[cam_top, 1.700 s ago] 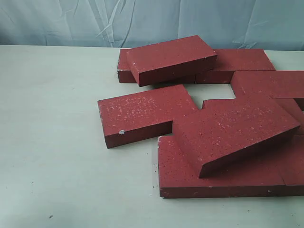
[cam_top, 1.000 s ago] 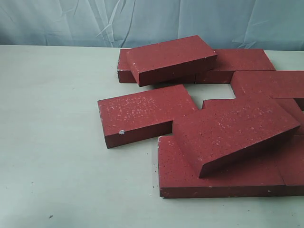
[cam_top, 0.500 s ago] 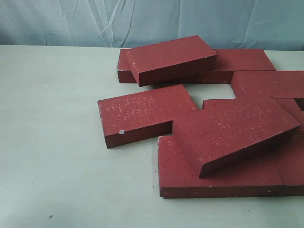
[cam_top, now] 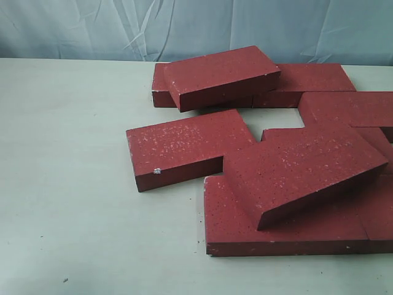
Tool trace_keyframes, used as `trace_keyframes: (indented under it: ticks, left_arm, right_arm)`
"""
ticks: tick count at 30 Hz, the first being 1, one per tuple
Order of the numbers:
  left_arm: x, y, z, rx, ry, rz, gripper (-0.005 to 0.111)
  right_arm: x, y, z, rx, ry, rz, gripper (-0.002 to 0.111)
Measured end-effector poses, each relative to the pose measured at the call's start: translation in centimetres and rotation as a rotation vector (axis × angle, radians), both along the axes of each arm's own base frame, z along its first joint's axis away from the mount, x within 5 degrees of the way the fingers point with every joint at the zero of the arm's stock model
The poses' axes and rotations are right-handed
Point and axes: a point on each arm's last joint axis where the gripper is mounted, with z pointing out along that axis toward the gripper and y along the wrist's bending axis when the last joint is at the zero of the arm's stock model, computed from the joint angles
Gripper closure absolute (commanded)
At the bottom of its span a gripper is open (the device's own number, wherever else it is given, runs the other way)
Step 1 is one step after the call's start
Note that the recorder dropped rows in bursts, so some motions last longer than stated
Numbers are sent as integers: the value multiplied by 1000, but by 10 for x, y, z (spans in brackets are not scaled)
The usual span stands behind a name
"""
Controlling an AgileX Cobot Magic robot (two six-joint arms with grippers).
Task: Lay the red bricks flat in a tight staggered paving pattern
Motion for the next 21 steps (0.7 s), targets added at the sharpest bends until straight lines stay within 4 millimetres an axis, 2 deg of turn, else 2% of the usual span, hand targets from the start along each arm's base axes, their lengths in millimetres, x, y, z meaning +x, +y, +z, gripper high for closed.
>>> trace_keyframes:
  ticks: [11, 21]
  left_arm:
    - [0, 0, 0, 0, 0, 0, 107]
    - [0, 0, 0, 0, 0, 0, 107]
  right_arm:
    - [-8, 0, 46, -4, -114, 0, 109]
    - [5, 0, 93, -4, -51, 2, 109]
